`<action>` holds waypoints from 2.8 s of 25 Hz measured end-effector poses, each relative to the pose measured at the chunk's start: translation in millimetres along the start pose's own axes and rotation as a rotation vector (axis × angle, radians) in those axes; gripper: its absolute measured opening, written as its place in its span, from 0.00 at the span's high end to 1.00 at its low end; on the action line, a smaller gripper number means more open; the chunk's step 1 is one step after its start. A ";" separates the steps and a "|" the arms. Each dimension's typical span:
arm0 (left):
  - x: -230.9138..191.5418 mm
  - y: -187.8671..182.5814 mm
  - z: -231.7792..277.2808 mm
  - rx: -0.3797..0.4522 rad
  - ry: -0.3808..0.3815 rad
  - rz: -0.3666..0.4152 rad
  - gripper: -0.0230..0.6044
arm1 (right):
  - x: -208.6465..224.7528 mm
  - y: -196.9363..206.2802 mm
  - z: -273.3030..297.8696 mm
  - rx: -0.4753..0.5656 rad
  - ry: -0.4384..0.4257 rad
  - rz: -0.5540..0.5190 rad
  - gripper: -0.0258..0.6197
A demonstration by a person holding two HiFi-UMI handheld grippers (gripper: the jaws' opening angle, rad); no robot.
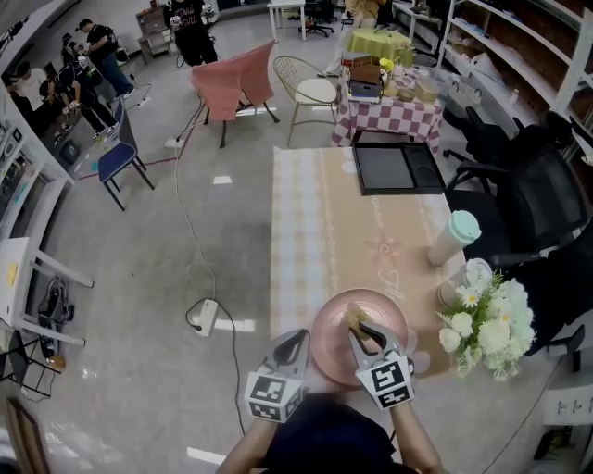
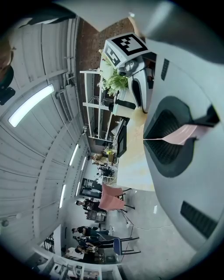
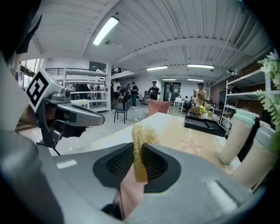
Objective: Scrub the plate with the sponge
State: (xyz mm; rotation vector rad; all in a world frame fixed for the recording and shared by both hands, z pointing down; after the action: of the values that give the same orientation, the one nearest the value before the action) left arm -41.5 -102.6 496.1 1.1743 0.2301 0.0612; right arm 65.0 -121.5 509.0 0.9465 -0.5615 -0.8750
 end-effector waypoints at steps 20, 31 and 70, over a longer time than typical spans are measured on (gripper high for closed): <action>-22.0 9.9 14.1 -0.043 0.049 -0.047 0.94 | 7.5 18.9 56.5 -0.133 -0.029 -0.051 0.87; -31.6 19.6 22.4 -0.054 0.074 -0.024 0.94 | 4.9 29.7 78.0 -0.213 -0.034 -0.122 0.87; -23.8 25.0 19.5 -0.080 0.132 0.057 0.94 | -26.6 44.9 85.9 -0.325 -0.195 -0.181 0.87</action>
State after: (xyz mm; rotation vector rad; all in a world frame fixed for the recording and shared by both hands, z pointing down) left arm -58.8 -114.6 529.7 1.0980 0.3083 0.1967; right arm 4.1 -125.0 588.8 0.6255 -0.4851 -1.1911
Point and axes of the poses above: the fingertips, and each gripper's own axes: z forward along the fingers, x to its right, y out of its underside, the point moved 1 cm from there along -z, backward along the fingers, and after that the axes turned 12 degrees about -y, right-handed, at the moved point
